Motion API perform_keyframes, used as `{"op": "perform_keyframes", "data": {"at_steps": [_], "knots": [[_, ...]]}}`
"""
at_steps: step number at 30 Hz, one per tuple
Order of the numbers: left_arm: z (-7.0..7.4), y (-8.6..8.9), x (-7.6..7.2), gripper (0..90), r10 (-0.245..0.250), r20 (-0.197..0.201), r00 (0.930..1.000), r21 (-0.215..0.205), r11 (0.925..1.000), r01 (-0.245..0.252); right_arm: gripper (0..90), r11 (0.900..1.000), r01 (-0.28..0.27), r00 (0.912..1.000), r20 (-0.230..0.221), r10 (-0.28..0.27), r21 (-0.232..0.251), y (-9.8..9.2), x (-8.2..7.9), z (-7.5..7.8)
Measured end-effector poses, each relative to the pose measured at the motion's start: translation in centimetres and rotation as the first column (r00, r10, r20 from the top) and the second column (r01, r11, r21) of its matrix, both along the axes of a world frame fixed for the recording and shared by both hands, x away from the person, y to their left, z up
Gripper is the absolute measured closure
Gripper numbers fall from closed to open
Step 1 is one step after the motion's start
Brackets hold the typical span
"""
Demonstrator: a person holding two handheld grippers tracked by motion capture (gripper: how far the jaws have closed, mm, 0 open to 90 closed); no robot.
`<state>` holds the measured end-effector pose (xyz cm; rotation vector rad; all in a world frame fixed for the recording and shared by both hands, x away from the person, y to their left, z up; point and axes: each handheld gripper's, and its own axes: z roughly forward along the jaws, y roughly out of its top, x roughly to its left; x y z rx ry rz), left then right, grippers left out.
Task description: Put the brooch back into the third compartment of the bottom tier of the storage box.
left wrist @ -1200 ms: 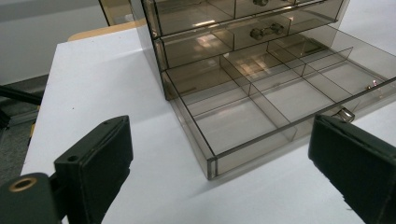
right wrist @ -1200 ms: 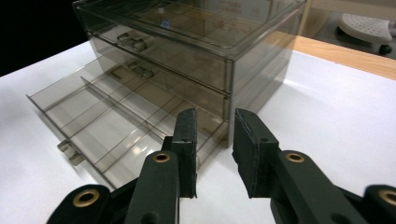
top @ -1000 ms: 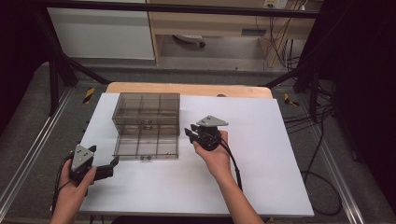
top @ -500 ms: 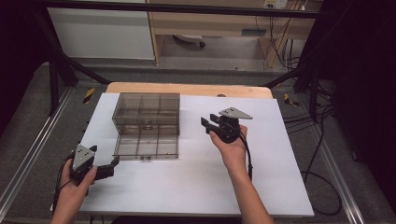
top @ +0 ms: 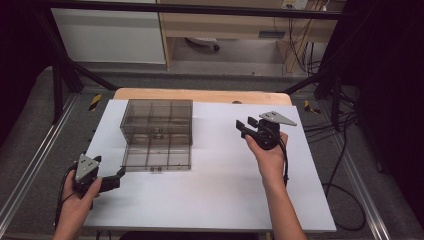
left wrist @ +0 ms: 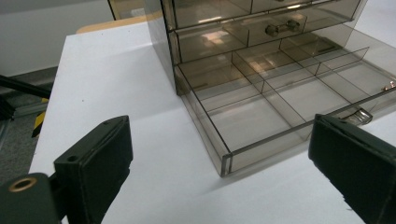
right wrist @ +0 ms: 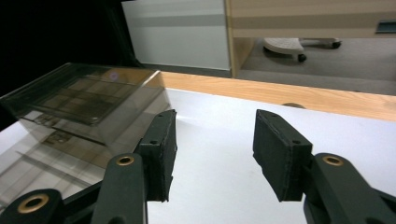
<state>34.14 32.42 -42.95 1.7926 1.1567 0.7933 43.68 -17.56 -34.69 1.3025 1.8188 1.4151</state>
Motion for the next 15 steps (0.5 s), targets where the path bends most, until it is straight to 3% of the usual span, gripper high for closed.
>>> {"op": "perform_keyframes", "data": {"at_steps": [15], "knots": [[0.2, -0.3, -0.4, 6.4, -0.016, 0.009, 0.9998, 0.000, 0.9999, 0.016, 47.3, 0.995, 0.092, 0.9955, 0.018, -0.093, 0.027, -3.3, -0.8, 1.3]]}}
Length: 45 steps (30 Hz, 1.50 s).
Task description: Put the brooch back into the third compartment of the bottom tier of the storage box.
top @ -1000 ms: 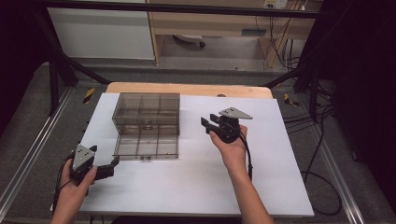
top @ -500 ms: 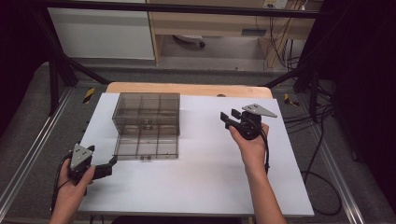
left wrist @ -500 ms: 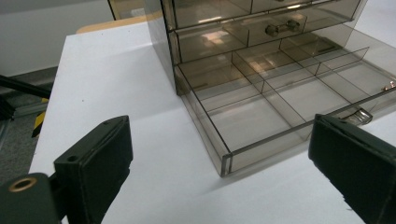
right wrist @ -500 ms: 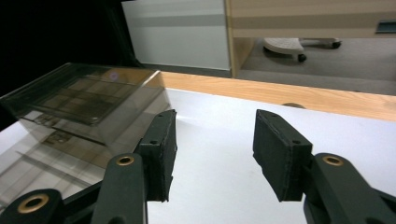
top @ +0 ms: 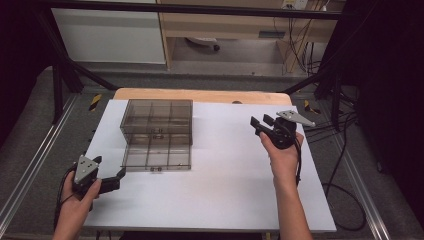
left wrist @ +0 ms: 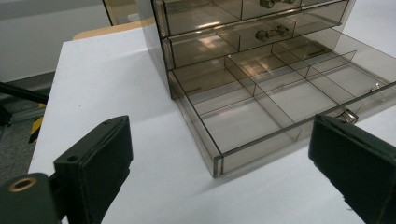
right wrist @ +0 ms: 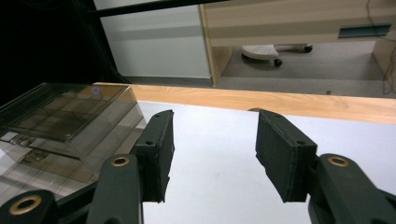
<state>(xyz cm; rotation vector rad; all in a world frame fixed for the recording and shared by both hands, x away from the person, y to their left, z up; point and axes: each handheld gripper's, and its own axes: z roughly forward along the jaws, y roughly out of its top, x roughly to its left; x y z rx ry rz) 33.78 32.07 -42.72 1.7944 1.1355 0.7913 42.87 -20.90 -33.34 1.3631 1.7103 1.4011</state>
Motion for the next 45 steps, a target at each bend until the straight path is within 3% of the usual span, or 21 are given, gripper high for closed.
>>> {"op": "perform_keyframes", "data": {"at_steps": [16, 32, 45], "knots": [[-0.1, -0.1, 0.1, 6.3, 0.000, -0.005, 1.0000, 0.001, 1.0000, 0.000, 43.3, 0.996, 0.075, 0.9971, 0.011, -0.075, -0.052, -2.5, -0.6, 0.7], [-0.1, -0.1, 0.1, 6.2, -0.002, -0.003, 1.0000, 0.003, 1.0000, 0.002, 33.1, 0.992, 0.080, 0.9957, -0.040, -0.084, -0.095, -3.9, -0.5, 0.3], [-0.1, -0.1, 0.1, 6.3, -0.002, -0.004, 1.0000, 0.004, 1.0000, 0.002, 22.2, 0.985, 0.099, 0.9895, -0.090, -0.113, -0.144, -4.5, 0.1, -0.8]]}}
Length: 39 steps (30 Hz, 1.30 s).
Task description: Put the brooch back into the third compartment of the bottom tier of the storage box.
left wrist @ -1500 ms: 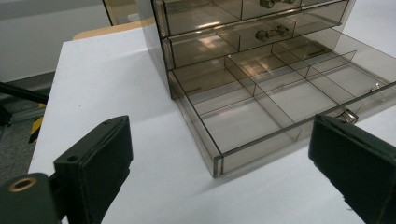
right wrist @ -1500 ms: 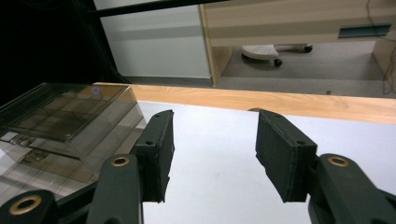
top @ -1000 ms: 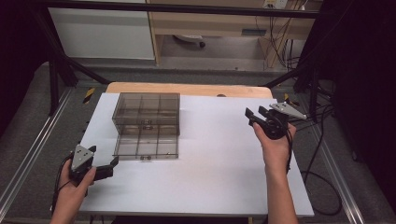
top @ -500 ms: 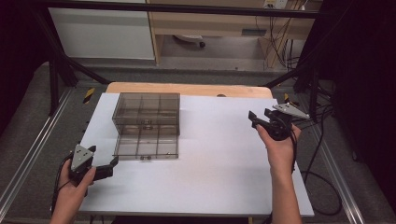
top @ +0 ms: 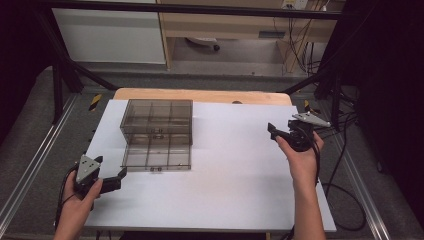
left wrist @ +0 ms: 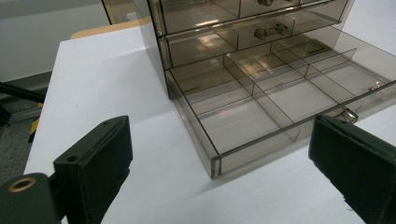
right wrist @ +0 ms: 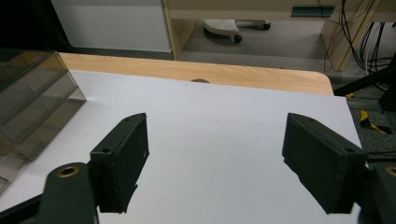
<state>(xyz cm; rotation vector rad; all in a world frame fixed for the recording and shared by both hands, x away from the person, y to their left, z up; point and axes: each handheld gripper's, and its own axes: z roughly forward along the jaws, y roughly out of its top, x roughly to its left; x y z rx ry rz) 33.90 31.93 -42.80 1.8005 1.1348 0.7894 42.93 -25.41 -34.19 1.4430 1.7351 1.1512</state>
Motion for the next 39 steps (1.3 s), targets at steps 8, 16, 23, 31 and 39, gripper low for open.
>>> {"op": "perform_keyframes", "data": {"at_steps": [8, 16, 23, 31, 39], "knots": [[0.0, -0.1, 0.0, 6.3, -0.004, -0.002, 1.0000, 0.002, 1.0000, 0.004, 13.7, 1.000, 0.019, 0.9997, -0.015, -0.019, -0.002, -0.2, 0.2, -0.7], [0.0, -0.1, 0.0, 6.3, -0.005, 0.000, 1.0000, 0.008, 1.0000, 0.005, 5.6, 0.999, 0.015, 0.9994, -0.032, -0.016, -0.040, 0.1, 0.4, -1.8], [0.1, 0.0, -0.1, 6.2, -0.005, 0.001, 1.0000, 0.012, 0.9999, 0.005, 2.8, 0.997, -0.005, 0.9996, -0.029, 0.003, -0.071, 0.4, 0.4, -2.5], [0.1, -0.3, -0.1, 6.0, -0.016, 0.004, 0.9999, 0.017, 0.9997, 0.016, 2.6, 0.996, -0.016, 0.9994, -0.031, 0.013, -0.092, 0.3, 0.3, -3.3], [0.2, -0.2, -0.1, 6.0, -0.015, 0.006, 0.9999, 0.017, 0.9998, 0.015, 2.9, 0.995, -0.039, 0.9983, -0.046, 0.035, -0.089, 0.6, 0.0, -4.5]]}}
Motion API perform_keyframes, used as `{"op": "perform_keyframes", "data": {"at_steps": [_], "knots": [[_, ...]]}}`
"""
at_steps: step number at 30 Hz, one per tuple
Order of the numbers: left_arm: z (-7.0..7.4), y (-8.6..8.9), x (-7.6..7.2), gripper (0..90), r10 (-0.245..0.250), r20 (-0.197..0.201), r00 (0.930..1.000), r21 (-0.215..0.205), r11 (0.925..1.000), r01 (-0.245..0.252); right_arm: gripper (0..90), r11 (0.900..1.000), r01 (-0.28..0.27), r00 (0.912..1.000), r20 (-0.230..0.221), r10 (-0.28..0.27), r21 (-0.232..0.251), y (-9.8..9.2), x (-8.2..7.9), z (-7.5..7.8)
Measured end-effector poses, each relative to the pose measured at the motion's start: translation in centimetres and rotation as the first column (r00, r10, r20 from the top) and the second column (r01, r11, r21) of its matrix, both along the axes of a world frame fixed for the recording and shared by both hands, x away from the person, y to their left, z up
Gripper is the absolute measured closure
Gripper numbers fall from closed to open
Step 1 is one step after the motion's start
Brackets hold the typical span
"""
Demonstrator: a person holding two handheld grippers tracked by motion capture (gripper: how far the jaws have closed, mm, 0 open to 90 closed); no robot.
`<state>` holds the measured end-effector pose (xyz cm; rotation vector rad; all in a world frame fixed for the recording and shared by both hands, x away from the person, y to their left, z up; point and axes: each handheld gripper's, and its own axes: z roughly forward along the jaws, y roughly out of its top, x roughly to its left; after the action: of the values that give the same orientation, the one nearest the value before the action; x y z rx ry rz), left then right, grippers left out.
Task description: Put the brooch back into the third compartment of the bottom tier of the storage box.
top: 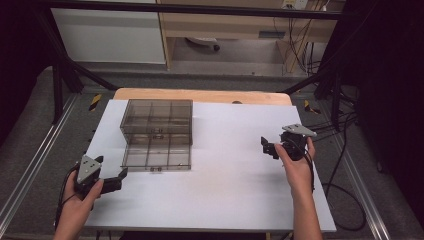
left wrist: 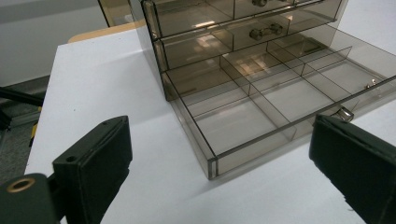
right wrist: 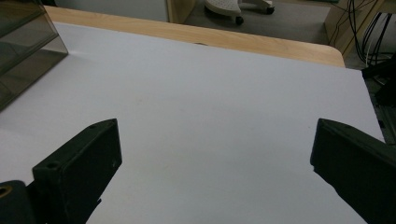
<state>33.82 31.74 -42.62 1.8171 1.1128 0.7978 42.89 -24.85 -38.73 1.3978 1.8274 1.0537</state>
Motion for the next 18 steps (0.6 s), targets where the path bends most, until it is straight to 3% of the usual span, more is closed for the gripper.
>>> {"op": "perform_keyframes", "data": {"at_steps": [18], "knots": [[0.0, 0.0, 0.0, 5.9, -0.005, -0.001, 1.0000, 0.000, 1.0000, 0.005, 3.9, 1.000, -0.003, 0.9989, -0.047, 0.003, -0.008, 0.1, -1.8, -2.1]]}}
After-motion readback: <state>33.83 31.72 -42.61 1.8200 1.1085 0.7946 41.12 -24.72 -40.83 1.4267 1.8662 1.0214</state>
